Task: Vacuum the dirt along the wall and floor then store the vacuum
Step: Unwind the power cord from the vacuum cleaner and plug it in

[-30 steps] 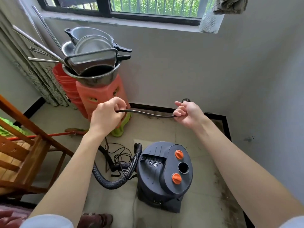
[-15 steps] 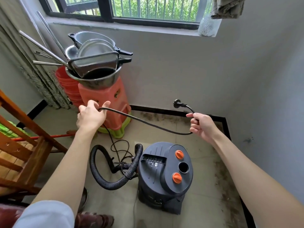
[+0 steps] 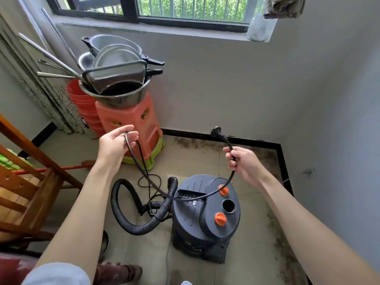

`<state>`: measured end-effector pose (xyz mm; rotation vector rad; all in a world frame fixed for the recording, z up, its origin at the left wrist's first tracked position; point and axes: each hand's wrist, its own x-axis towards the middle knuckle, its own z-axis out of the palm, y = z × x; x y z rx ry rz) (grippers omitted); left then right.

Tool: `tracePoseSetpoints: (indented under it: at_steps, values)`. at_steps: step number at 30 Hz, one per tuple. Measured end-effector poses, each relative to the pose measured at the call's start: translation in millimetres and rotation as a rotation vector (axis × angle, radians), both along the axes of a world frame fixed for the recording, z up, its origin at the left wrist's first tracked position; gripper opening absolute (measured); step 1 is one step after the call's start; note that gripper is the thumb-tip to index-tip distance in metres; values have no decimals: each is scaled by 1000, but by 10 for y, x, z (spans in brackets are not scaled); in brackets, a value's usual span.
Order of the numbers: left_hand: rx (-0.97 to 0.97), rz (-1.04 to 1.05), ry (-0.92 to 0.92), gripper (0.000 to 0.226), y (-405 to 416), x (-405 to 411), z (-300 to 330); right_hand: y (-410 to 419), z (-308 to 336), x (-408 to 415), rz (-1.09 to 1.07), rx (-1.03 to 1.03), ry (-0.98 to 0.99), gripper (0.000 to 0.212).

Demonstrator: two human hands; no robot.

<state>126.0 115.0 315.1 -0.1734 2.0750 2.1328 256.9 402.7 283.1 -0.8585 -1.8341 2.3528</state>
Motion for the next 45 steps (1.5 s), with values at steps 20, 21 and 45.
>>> tracePoseSetpoints:
  at_steps: [20,21,45]
  values:
    - [-600,-78,242,24,228,1404,-171,-230,264,651,290,393,161,27]
    - [-614,-70,196,25,206,1569,-307,-212,231,780,318,340,153,25]
    - [-666,-284,-290,13,-1161,4255,-2161,-1617,-1766,2977,883,796,-157,16]
